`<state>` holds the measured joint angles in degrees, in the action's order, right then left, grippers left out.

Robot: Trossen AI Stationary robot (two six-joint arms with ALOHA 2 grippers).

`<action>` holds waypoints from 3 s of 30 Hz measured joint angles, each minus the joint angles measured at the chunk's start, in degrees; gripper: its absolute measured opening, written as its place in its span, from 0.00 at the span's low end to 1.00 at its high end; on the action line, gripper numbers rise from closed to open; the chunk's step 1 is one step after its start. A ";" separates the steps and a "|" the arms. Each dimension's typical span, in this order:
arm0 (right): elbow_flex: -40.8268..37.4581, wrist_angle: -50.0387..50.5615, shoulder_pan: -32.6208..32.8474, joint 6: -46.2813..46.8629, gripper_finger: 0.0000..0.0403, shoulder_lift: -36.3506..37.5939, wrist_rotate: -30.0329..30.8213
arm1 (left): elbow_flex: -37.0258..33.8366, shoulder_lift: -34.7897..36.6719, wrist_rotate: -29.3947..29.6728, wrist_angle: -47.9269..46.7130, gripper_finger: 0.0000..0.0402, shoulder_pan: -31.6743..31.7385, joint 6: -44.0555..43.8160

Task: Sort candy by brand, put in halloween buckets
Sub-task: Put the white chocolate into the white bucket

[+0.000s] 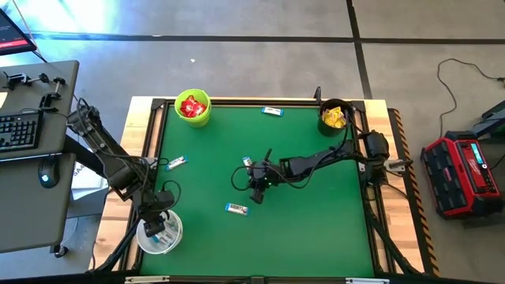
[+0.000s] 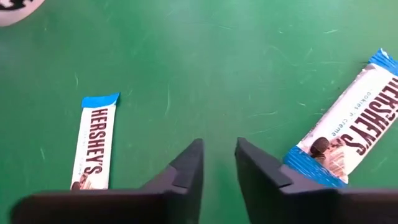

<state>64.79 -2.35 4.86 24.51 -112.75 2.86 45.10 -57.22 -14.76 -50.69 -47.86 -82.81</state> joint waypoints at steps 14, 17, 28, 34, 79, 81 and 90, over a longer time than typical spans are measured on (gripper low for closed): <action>0.07 3.75 -0.98 5.64 0.51 2.92 2.70 | 10.20 0.01 7.53 -6.83 0.36 0.00 7.40; 0.07 7.81 -3.42 5.14 0.51 6.23 2.76 | 11.12 0.16 10.06 -6.95 0.36 0.23 9.13; 0.11 20.37 -19.48 -5.44 0.51 16.54 0.63 | 11.26 0.25 15.91 -7.00 0.36 8.66 22.59; 0.09 20.53 -29.38 -15.83 0.51 17.07 -7.88 | 11.26 0.25 18.46 -6.62 0.36 16.56 34.14; 0.94 9.90 -49.72 -4.63 0.47 1.95 -12.79 | 11.23 0.23 25.67 10.31 0.35 44.11 42.15; 3.07 14.30 -49.68 -11.83 0.46 1.95 -12.24 | 11.23 0.23 25.70 10.29 0.35 44.11 42.12; 11.47 26.94 -49.46 -42.38 0.51 1.02 -13.01 | 11.23 0.23 25.79 10.26 0.35 44.09 41.87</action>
<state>76.26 24.59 -44.60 -17.86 -111.73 -10.15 56.34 -56.99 11.03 -40.42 -3.77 -40.94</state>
